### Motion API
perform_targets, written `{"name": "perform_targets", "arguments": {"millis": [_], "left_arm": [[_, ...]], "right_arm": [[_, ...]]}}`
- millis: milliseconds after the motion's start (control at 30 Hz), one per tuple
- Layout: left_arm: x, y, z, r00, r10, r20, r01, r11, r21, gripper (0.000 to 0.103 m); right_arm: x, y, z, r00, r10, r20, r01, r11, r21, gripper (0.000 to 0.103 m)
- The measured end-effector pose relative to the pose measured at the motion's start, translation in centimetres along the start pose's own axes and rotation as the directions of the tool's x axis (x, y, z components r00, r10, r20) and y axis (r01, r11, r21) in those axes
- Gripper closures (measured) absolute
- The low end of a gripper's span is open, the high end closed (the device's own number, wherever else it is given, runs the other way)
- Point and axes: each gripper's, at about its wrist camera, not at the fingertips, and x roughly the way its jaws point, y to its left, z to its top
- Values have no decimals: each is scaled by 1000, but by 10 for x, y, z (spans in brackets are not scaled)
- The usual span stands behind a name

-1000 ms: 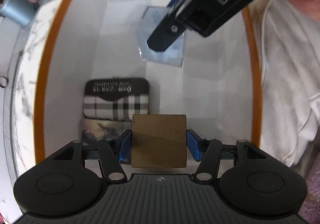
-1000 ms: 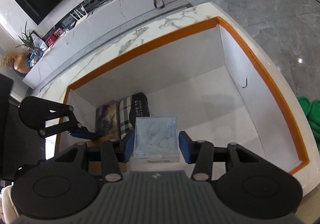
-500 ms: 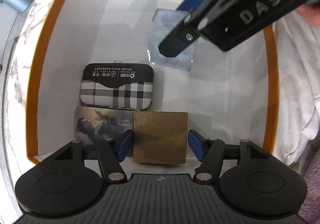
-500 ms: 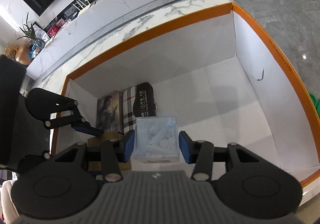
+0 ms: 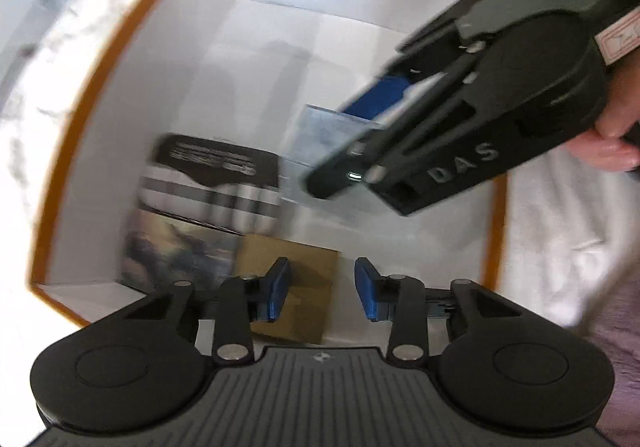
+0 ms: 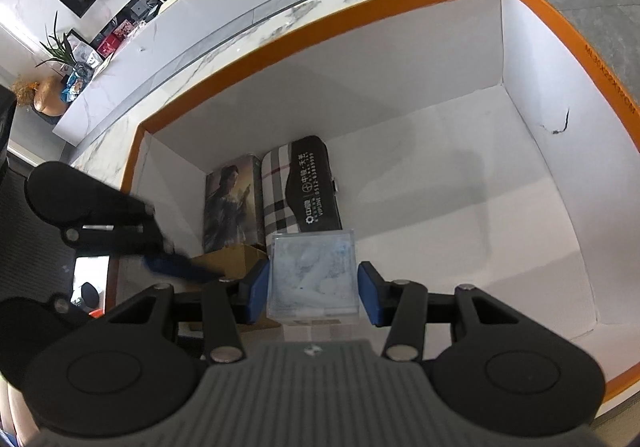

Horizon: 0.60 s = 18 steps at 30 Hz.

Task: Organize rigid objects
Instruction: 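Lower the cardboard box into the orange box with the left tool while the right tool carries the clear box, then place the clear plastic box in the orange box with the right tool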

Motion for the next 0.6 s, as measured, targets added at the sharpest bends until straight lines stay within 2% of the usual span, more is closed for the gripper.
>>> {"name": "perform_targets", "arguments": {"millis": [33, 67, 300, 467, 533, 600], "left_arm": [[1, -2, 0, 999, 34, -5, -34, 999, 22, 53], [-5, -8, 0, 999, 39, -8, -39, 999, 31, 53], [-11, -4, -9, 1000, 8, 12, -8, 1000, -25, 53], [-35, -3, -21, 991, 8, 131, 6, 994, -112, 53], [-52, -3, -28, 980, 28, 196, 4, 987, -161, 53], [-69, -2, -37, 964, 82, 253, -19, 970, -244, 53]], "right_arm": [[1, 0, 0, 1000, -2, -4, 2, 1000, 2, 54], [2, 0, 0, 1000, -1, -10, 1, 1000, 3, 54], [14, 13, 0, 998, 29, -47, -29, 1000, -1, 54], [19, 16, -3, 997, 42, -64, -42, 999, 6, 54], [11, 15, -3, 998, 30, -50, -30, 1000, 2, 54], [1, 14, -2, 999, 32, -44, -32, 999, -4, 54]]}}
